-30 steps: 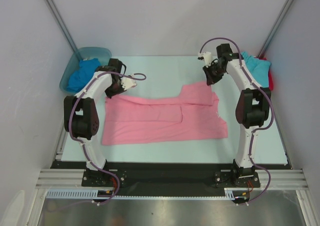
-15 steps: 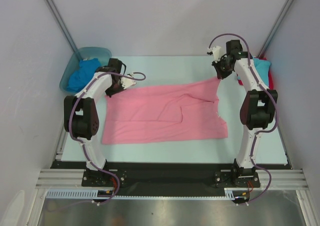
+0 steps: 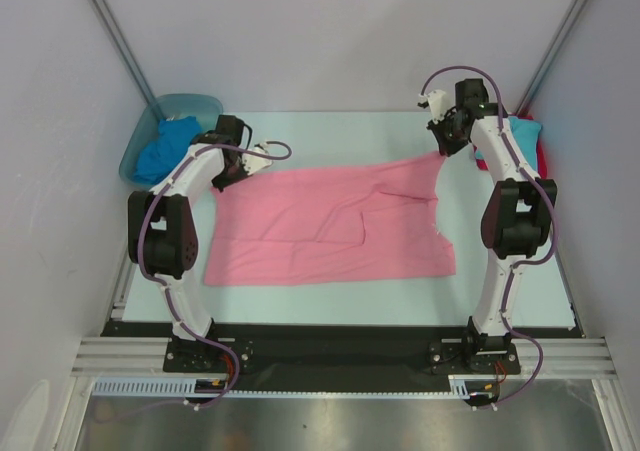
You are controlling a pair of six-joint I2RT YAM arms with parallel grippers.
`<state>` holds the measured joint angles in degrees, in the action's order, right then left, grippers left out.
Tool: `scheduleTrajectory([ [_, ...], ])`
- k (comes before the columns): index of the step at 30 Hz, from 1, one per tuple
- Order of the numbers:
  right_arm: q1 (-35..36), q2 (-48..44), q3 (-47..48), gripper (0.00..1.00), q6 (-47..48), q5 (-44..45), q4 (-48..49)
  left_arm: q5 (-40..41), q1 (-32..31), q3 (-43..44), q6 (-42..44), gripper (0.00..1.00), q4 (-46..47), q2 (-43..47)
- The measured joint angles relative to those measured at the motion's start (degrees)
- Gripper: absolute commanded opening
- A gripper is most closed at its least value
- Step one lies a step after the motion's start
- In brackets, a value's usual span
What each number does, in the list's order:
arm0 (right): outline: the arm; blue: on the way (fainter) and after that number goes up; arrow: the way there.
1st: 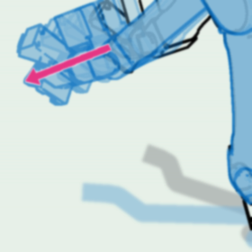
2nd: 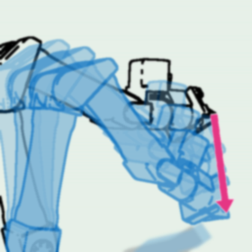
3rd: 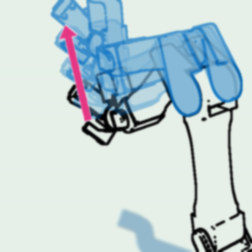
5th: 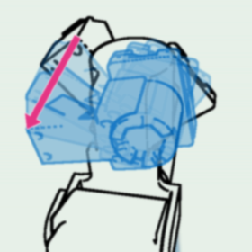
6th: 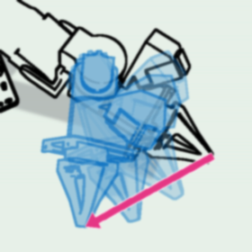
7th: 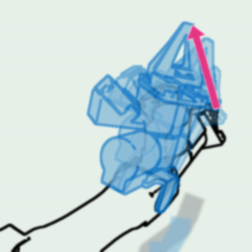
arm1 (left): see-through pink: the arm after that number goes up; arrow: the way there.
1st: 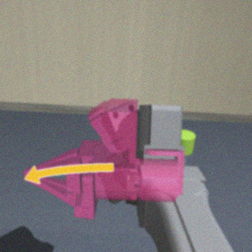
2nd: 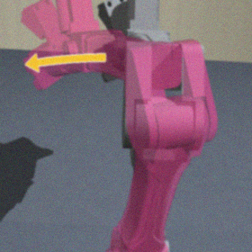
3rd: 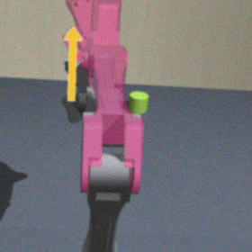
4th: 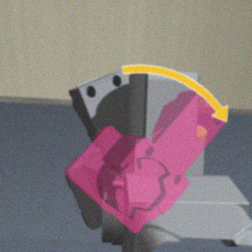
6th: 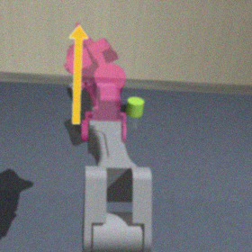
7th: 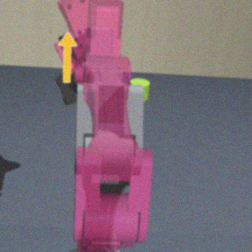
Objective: Fold and stack the t-shirts
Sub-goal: Fold the tshirt
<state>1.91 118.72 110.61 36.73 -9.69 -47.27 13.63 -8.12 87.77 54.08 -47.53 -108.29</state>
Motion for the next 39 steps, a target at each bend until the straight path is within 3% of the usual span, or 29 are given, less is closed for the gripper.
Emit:
scheduleTrajectory([
  [14,0.0,-1.0,-3.7,0.0,2.3,-2.4,-2.9,2.7,1.6,-8.2,2.1,0.0,3.7,0.0],
  [39,-4.5,-1.1,-4.9,0.0,8.1,-5.9,-10.9,3.2,2.1,-8.4,4.9,0.0,7.1,0.1],
])
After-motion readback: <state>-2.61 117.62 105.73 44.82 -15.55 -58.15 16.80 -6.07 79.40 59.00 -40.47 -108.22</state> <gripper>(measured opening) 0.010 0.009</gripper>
